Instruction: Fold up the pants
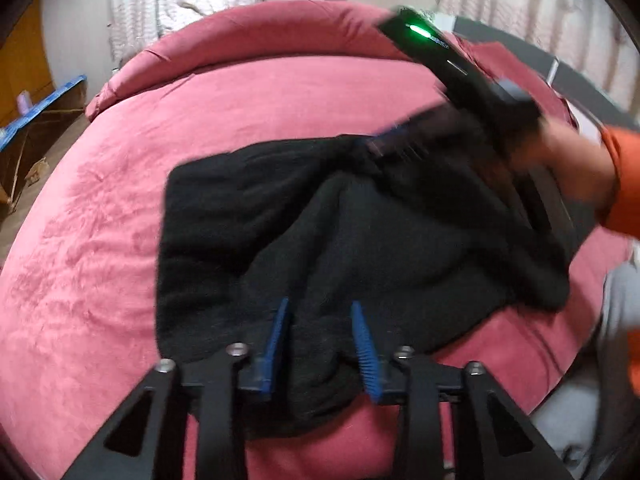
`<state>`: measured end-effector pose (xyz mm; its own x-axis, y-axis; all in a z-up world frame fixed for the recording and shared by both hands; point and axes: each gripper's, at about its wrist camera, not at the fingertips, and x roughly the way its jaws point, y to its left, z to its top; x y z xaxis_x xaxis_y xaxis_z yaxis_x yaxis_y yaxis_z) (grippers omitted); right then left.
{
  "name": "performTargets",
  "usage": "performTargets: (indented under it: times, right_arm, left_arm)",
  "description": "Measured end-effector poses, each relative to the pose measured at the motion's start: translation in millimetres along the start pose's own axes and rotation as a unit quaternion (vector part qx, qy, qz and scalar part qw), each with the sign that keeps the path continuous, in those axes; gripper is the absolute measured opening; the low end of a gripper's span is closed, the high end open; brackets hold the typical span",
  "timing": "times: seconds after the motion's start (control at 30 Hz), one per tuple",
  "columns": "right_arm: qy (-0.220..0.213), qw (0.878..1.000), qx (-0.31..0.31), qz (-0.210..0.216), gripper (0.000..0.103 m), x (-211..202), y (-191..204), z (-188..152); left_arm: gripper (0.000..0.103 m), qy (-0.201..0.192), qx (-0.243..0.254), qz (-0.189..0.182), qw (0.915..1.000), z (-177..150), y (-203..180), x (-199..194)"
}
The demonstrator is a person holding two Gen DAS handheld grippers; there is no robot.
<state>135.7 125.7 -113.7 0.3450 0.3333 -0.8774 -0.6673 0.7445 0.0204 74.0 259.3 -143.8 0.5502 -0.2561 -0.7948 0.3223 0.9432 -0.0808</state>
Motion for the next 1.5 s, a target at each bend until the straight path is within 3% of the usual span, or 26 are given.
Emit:
performTargets:
  times: [0.1,0.23,0.3,0.37,0.43,0.47,0.5,0.57,0.63,0.67,0.77,0.8,0.83,0.87,0.97,1.07,1.13,1.17,1.27,1.37,1.43,1.5]
  right_arm:
    - [0.011,0.999,0.047,0.02,0.034,21.4,-19.5,19.1]
    - [-0.017,0.998,0.038,0.044,0.034,5.9,-23.5,8.5]
    - [-0.036,0.995,0.08,0.057,0.036,-14.7,-35.8,-6.5]
    - [-0.055,0.989,0.116,0.069,0.036,-41.6,-49.4,-31.3]
    - [-0.073,0.99,0.116,0.044,0.036,-75.0,-55.5,-69.4]
    - [-0.077,0.991,0.108,0.027,0.036,-88.3,-55.2,-89.0]
    - [-0.077,0.992,0.102,0.018,0.036,-95.8,-49.6,-102.9]
    - [-0.07,0.992,0.1,0.005,0.036,-115.0,-50.8,-145.5]
    - [-0.054,0.992,0.118,-0.004,0.036,-125.1,-52.8,-175.5]
    - [-0.047,0.99,0.136,-0.003,0.036,-132.7,-57.3,-191.0]
    - [-0.051,0.973,0.215,0.067,0.038,-150.1,-63.9,-230.4]
    - [-0.058,0.959,0.249,0.126,0.038,-152.3,-63.1,-241.7]
    - [-0.062,0.951,0.263,0.151,0.038,-153.8,-61.1,-246.0]
    - [-0.064,0.943,0.275,0.175,0.038,-149.9,-56.3,-248.4]
    - [-0.024,0.941,0.274,0.198,0.038,-120.6,-39.2,-241.9]
    - [-0.033,0.929,0.31,0.202,0.036,-98.6,-39.8,-227.2]
    - [-0.064,0.907,0.359,0.209,0.012,-96.5,-52.3,-221.6]
    - [-0.082,0.9,0.374,0.21,0.005,-100.9,-58.9,-219.0]
    - [-0.135,0.894,0.385,0.184,0.0,-123.1,-72.5,-212.0]
    - [-0.162,0.891,0.405,0.129,0.0,-137.5,-92.0,-218.8]
    - [-0.129,0.895,0.407,0.127,0.004,-124.9,-96.3,-222.2]
    - [-0.119,0.904,0.384,0.146,0.021,-117.8,-87.9,-219.4]
  left_arm:
    - [0.027,0.002,0.0,-0.022,0.9998,-11.0,8.4,-2.3]
    - [0.027,-0.007,-0.019,-0.055,0.9983,-7.8,28.1,-7.3]
    - [0.03,-0.024,-0.043,-0.062,0.9968,-5.0,34.8,-16.8]
    - [0.039,-0.054,-0.06,-0.085,0.9931,-0.6,30.3,-30.2]
    - [0.049,-0.069,-0.044,-0.114,0.99,6.4,14.5,-36.9]
    - [0.05,-0.067,-0.028,-0.125,0.9895,10.5,3.8,-36.0]
    - [0.051,-0.058,0.004,-0.131,0.9896,15.4,-12.7,-32.2]
    - [0.053,-0.027,0.062,-0.107,0.9919,21.2,-37.9,-14.4]
    - [0.052,0.032,0.117,-0.068,0.9902,22.4,-59.1,17.4]
    - [0.052,0.051,0.126,-0.067,0.9884,21.7,-62.1,27.5]
    - [0.048,0.093,0.154,-0.052,0.9824,13.1,-70.0,48.5]
    - [0.034,0.094,0.156,-0.044,0.9823,11.8,-69.4,51.6]
    - [0.015,0.097,0.149,-0.038,0.9834,13.8,-67.8,56.2]
    - [0.01,0.102,0.139,-0.04,0.9841,18.7,-65.1,59.7]
    - [0.006,0.107,0.111,-0.053,0.9865,21.8,-56.0,54.8]
    - [0.004,0.101,0.132,-0.037,0.9854,8.8,-53.6,41.9]
    - [0.003,0.089,0.142,-0.032,0.9855,2.2,-54.6,32.8]
    - [0.003,0.081,0.14,-0.034,0.9863,0.0,-55.7,26.7]
    - [0.003,0.062,0.133,-0.043,0.9883,-8.6,-52.7,7.6]
    - [0.003,0.068,0.132,-0.063,0.9869,-19.4,-44.2,1.6]
    - [0.002,0.077,0.136,-0.063,0.9857,-24.9,-36.5,0.7]
    - [0.002,0.091,0.115,-0.079,0.986,-28.3,-26.9,-5.5]
